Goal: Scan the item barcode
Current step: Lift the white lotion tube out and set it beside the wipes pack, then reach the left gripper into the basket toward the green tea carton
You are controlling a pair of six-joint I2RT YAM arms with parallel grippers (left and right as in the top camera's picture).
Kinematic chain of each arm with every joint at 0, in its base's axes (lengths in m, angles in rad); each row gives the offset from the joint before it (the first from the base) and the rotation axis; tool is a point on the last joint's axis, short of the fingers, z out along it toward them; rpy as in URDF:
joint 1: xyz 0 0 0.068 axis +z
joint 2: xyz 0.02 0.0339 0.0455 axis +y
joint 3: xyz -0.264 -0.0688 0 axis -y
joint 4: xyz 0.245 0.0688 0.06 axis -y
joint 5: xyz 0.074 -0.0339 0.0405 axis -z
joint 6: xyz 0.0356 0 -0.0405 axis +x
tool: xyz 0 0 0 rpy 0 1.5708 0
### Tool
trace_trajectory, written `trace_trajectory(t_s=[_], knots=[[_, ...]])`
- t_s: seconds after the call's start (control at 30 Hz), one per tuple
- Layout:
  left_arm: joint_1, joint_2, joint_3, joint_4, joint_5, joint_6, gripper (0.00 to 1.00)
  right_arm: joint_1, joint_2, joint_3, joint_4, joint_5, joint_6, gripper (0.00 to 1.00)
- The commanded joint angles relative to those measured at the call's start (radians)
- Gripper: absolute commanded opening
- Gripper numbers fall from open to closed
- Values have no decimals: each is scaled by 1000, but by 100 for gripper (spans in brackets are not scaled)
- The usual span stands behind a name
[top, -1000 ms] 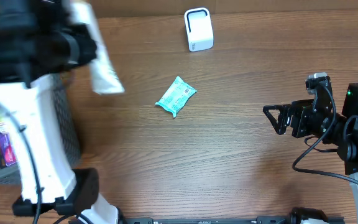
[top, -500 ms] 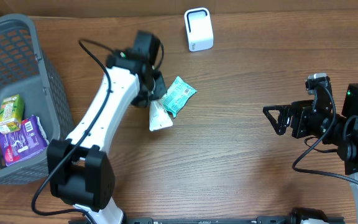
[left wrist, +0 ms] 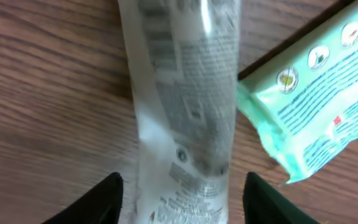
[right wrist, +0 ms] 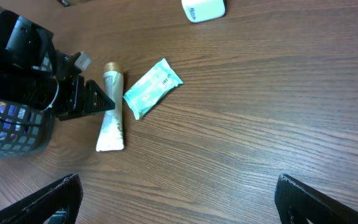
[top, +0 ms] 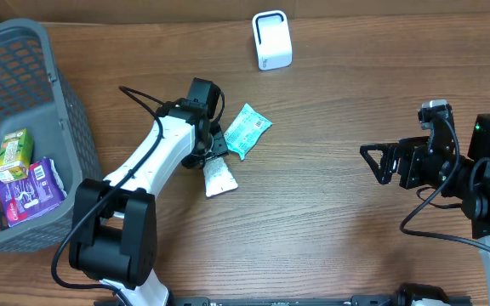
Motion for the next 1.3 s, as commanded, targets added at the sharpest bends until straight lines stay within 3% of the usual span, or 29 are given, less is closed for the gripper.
trace_trajectory(t_s=[0.0, 0.23, 0.47, 0.67, 0.83, 1.27], knots=[[29, -20, 61, -68, -15, 45, 56, 5, -3, 21, 2, -3, -4, 99], [167, -64, 227, -342, -61, 45, 55, 5, -3, 21, -4, -3, -5, 100], [293, -136, 227, -383, -58, 169, 59, 5, -3, 21, -2, -3, -5, 100], [311, -142, 226, -432, -107, 322, 59, 5, -3, 21, -3, -3, -5, 100], [332, -142, 226, -523, -246, 306, 59, 5, -3, 21, -3, -3, -5, 100], [462, -142, 225, -578, -280, 312, 58, 5, -3, 21, -3, -3, -5, 100]])
